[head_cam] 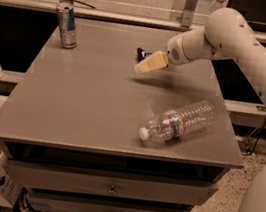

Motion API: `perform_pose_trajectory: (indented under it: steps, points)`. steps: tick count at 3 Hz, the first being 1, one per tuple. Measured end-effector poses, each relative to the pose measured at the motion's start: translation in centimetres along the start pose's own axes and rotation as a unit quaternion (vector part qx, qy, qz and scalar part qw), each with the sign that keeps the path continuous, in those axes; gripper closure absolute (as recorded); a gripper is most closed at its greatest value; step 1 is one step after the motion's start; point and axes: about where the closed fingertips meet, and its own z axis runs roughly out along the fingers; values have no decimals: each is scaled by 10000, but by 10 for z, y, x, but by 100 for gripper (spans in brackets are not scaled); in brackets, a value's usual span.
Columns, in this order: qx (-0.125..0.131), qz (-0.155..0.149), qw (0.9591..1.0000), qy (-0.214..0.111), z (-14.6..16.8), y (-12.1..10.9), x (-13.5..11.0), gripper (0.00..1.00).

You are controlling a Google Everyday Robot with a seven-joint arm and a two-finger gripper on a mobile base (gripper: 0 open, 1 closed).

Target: Move rxbar blueberry near redbull can

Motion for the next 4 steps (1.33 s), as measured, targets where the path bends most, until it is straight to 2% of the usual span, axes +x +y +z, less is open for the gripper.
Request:
perform_pose_trajectory:
  steps: [1, 2, 3, 4]
  points:
    - [47, -99, 9999, -33, 13, -8, -6, 0]
    - [147, -109, 9998, 18, 20, -19, -1, 0]
    - [228, -48, 9997, 97, 24, -27, 8, 18]
    - [236, -30, 9997, 87, 24, -29, 7, 40]
